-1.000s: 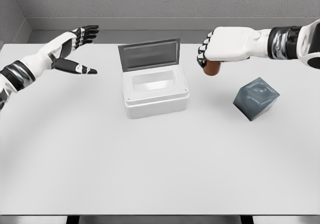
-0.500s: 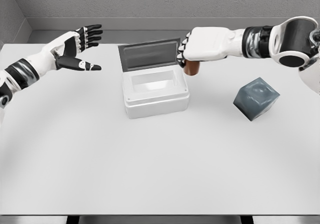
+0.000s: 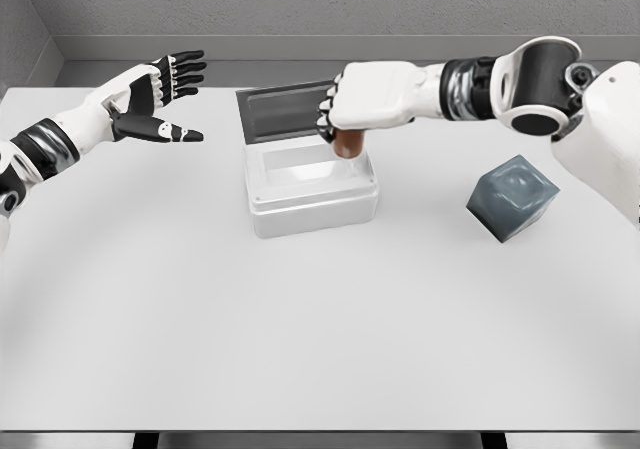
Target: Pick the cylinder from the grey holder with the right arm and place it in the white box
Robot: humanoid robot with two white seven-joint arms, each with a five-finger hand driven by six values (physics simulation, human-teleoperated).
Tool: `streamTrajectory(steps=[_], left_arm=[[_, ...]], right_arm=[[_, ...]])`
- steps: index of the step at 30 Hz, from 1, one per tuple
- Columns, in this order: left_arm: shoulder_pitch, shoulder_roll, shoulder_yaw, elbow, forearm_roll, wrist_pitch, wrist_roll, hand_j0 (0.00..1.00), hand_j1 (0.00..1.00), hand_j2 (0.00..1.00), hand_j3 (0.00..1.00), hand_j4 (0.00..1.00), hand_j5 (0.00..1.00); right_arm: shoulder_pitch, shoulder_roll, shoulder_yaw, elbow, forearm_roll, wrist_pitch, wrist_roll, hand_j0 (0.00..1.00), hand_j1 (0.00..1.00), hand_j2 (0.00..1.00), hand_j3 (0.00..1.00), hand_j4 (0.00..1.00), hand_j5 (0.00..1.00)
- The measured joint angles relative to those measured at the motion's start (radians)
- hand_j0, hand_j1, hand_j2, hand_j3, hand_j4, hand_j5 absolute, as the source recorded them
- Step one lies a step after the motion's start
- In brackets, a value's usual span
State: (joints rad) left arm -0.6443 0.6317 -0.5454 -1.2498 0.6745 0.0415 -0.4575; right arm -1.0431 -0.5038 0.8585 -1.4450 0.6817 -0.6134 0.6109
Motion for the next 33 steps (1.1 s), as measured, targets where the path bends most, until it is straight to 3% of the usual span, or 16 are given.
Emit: streamTrajectory(steps=[17,18,20,21,30,33], left_arm=[[-0.002,-0.025,-0.002,0.000,-0.001,0.000,-0.001,1.00,1.00,1.00,1.00,1.00,1.00],[0.000,-0.025,-0.002,0.000,-0.002,0.000,-0.001,1.00,1.00,1.00,1.00,1.00,1.00],[-0.002,-0.025,-0.002,0.000,-0.002,0.000,-0.001,1.00,1.00,1.00,1.00,1.00,1.00],[0.000,-0.025,-0.002,0.000,-0.002,0.000,-0.001,1.00,1.00,1.00,1.00,1.00,1.00],[-0.005,-0.025,-0.002,0.000,-0.003,0.000,-0.001,1.00,1.00,1.00,1.00,1.00,1.00],[-0.008,-0.038,-0.002,0.001,-0.003,0.000,-0.001,1.00,1.00,1.00,1.00,1.00,1.00]], right_arm=[[-0.017,0.067,0.009,0.121,0.021,0.000,0.000,0.50,0.50,0.50,0.50,0.50,0.50],[-0.017,0.068,0.010,0.124,0.022,0.000,0.000,0.56,0.56,0.56,0.56,0.56,0.56],[-0.017,0.069,0.010,0.127,0.029,0.000,0.000,0.90,0.90,0.90,0.90,0.90,0.90],[-0.017,0.069,0.010,0.128,0.031,0.001,0.000,0.96,0.96,0.96,0.96,0.96,0.96],[-0.012,0.069,0.004,0.120,0.041,0.000,0.001,0.97,0.97,0.97,0.97,0.97,0.97],[-0.002,0.049,0.000,0.072,0.039,0.000,0.001,0.99,0.99,0.99,0.99,0.99,0.99]])
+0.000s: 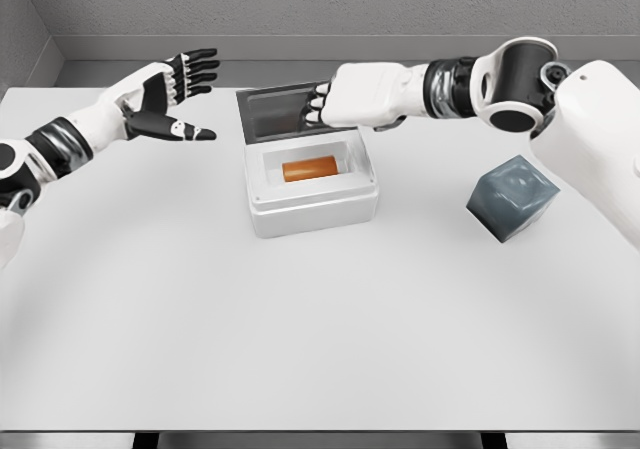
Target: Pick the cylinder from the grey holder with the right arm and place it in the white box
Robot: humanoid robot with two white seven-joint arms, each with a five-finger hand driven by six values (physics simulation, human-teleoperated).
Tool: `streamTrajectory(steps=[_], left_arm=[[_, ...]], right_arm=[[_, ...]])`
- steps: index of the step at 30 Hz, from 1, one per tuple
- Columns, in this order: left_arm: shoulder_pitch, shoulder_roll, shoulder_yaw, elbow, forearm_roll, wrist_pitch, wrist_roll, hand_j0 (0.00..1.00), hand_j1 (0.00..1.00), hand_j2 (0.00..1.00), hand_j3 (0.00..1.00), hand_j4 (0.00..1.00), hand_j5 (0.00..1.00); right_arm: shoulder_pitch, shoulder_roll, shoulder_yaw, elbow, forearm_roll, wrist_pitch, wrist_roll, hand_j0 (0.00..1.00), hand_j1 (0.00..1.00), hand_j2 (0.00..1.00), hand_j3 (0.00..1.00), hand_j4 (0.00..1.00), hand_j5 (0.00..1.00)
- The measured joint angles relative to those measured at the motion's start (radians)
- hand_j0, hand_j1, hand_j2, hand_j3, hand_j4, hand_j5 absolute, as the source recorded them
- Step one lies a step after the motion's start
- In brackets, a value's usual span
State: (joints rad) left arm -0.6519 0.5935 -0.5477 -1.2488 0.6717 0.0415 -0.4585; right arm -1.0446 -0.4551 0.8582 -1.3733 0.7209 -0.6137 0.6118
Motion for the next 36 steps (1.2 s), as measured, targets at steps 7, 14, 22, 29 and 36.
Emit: streamTrajectory(steps=[7,14,22,29,36], left_arm=[[-0.008,-0.042,-0.002,0.001,-0.003,0.000,0.000,1.00,1.00,1.00,1.00,1.00,1.00],[-0.008,-0.081,-0.002,0.003,-0.007,0.000,0.000,1.00,1.00,1.00,1.00,1.00,1.00],[0.009,-0.097,-0.002,-0.006,-0.009,0.000,-0.011,1.00,1.00,1.00,1.00,1.00,1.00],[0.014,-0.092,0.000,-0.011,-0.008,-0.002,-0.013,1.00,1.00,1.00,1.00,1.00,1.00],[0.041,-0.079,0.002,-0.038,-0.006,-0.007,-0.018,1.00,1.00,1.00,1.00,1.00,1.00]], right_arm=[[0.133,-0.245,-0.110,-0.287,-0.074,0.000,0.000,0.99,0.99,0.99,0.99,0.99,0.99],[0.544,-0.411,-0.528,-0.383,-0.402,-0.002,0.000,1.00,1.00,1.00,1.00,1.00,1.00],[0.859,-0.257,-0.866,-0.387,-0.616,-0.001,0.000,1.00,1.00,1.00,1.00,1.00,1.00],[0.887,-0.196,-0.951,-0.380,-0.634,0.000,0.000,1.00,1.00,1.00,1.00,1.00,1.00],[0.891,-0.176,-0.960,-0.380,-0.635,0.000,0.000,1.00,1.00,1.00,1.00,1.00,1.00]])
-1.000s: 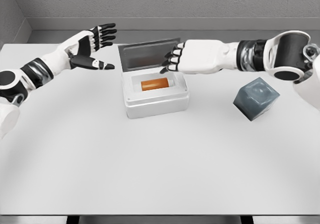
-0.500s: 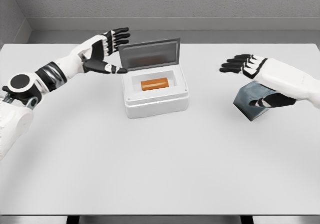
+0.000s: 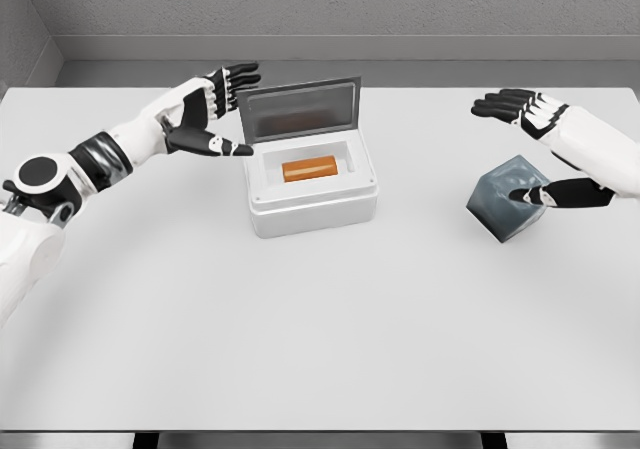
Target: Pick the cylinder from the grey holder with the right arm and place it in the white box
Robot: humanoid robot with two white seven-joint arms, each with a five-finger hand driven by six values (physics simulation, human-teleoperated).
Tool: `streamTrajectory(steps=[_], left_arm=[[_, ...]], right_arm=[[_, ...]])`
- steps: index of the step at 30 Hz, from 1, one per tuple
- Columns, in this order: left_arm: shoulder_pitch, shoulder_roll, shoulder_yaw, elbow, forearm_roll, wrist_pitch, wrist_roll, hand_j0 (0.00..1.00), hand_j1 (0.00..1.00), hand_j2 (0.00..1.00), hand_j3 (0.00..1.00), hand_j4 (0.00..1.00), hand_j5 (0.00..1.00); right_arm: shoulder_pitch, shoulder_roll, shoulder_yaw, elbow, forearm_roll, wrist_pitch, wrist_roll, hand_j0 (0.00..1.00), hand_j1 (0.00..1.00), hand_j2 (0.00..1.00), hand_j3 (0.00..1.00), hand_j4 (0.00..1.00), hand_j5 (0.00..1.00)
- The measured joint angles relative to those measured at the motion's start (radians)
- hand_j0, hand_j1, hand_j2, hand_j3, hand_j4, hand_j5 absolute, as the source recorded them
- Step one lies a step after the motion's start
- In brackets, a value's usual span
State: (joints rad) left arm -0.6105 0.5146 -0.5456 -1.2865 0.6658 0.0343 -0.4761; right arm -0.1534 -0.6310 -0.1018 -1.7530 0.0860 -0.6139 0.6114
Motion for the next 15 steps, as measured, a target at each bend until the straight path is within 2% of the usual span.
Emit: streamTrajectory(steps=[8,15], left_arm=[[0.012,0.042,0.005,-0.040,0.003,-0.003,-0.009,1.00,1.00,1.00,1.00,1.00,1.00],[0.055,0.082,0.007,-0.095,0.004,-0.003,-0.010,1.00,1.00,1.00,1.00,1.00,1.00]], right_arm=[[0.002,0.003,-0.001,-0.002,0.000,0.000,0.000,1.00,1.00,1.00,1.00,1.00,1.00],[0.000,0.003,-0.001,-0.002,0.000,0.000,0.000,1.00,1.00,1.00,1.00,1.00,1.00]])
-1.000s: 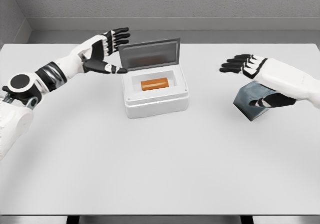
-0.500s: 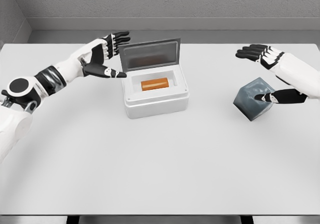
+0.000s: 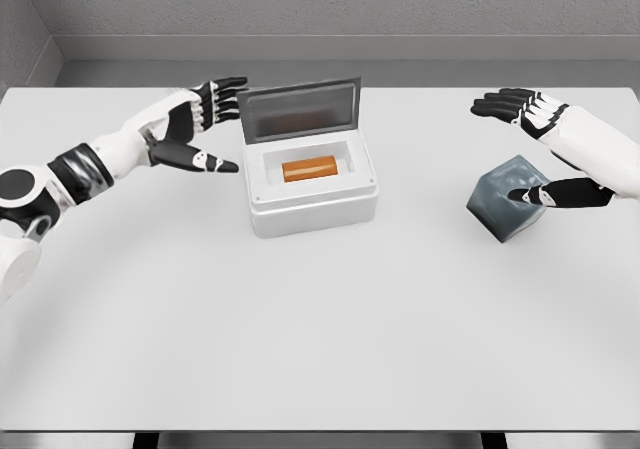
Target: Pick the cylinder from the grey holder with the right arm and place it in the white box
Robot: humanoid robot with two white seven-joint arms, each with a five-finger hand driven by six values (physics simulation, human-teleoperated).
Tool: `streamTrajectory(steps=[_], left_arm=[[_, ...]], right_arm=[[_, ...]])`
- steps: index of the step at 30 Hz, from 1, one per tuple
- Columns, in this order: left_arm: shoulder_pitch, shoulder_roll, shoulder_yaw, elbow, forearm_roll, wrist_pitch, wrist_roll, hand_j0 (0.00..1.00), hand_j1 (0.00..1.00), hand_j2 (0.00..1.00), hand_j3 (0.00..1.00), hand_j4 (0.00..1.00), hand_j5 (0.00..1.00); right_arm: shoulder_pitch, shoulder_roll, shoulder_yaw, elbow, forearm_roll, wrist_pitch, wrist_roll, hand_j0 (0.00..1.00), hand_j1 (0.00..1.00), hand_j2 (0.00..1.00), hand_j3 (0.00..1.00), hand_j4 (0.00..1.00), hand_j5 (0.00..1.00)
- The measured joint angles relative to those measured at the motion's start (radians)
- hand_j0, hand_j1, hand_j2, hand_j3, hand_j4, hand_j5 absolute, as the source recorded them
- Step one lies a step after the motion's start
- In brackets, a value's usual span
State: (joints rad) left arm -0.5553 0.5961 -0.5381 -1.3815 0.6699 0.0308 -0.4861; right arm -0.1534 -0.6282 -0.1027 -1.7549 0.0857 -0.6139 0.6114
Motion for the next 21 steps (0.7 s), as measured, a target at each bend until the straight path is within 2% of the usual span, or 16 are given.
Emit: streamTrajectory(steps=[9,16,21], left_arm=[[0.011,0.044,0.021,-0.040,0.001,-0.001,0.000,1.00,1.00,1.00,1.00,1.00,1.00],[0.097,0.191,0.093,-0.075,0.000,-0.029,0.000,1.00,1.00,1.00,1.00,1.00,1.00],[0.109,0.265,0.153,-0.072,0.001,-0.056,0.000,1.00,1.00,1.00,1.00,1.00,1.00]], right_arm=[[0.002,0.001,0.000,0.000,0.000,0.000,0.000,1.00,1.00,1.00,1.00,1.00,1.00],[0.002,0.001,0.000,0.000,0.000,0.000,0.000,1.00,1.00,1.00,1.00,1.00,1.00],[0.002,0.001,0.000,0.000,0.000,0.000,0.000,1.00,1.00,1.00,1.00,1.00,1.00]])
